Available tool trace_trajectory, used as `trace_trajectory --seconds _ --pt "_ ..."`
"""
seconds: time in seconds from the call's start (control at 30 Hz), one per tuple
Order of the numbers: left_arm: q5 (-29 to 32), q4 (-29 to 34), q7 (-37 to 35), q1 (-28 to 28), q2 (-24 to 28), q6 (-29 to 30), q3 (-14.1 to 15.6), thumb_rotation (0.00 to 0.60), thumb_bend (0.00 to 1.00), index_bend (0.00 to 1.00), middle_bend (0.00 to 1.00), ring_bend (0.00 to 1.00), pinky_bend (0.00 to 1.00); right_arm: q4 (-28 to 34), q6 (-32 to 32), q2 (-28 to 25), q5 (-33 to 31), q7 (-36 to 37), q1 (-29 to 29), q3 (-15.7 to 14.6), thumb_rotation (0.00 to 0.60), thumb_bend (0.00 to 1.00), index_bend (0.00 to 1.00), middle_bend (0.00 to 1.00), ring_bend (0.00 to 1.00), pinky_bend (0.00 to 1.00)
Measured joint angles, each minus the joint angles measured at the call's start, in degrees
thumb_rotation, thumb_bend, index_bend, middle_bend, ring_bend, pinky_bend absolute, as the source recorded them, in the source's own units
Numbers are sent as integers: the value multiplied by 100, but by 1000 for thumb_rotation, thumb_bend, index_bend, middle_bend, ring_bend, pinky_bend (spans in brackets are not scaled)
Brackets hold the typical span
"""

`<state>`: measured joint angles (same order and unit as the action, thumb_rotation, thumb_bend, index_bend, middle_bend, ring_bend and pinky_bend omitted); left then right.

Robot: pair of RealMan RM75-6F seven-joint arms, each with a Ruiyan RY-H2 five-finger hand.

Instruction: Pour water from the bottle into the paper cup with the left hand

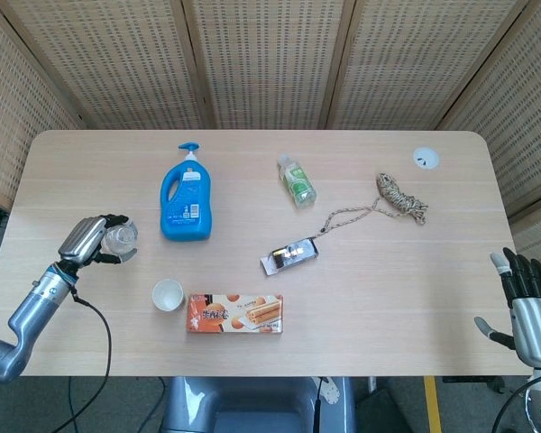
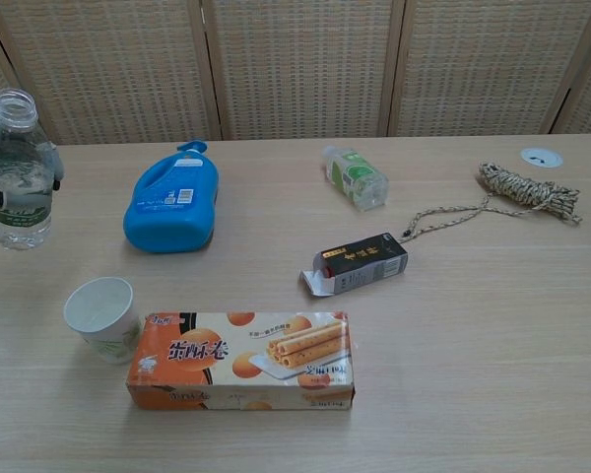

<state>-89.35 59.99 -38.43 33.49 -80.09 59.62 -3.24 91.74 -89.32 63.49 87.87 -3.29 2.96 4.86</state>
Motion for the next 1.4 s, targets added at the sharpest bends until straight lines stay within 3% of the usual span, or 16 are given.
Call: trace_trajectory --seconds 0.17,0.6,1.4 --pt "-129 462 920 23 501 -182 267 600 442 647 510 398 493 6 -11 0 7 -11 -5 -2 600 0 31 0 0 0" --pt "-261 515 2786 -2 520 -590 732 600 441 653 510 398 493 15 -48 -30 20 62 -25 -2 600 0 31 0 0 0" --pt "713 1249 5314 159 534 -1267 514 600 441 653 512 405 496 14 -83 -109 11 269 -48 17 600 0 31 0 0 0"
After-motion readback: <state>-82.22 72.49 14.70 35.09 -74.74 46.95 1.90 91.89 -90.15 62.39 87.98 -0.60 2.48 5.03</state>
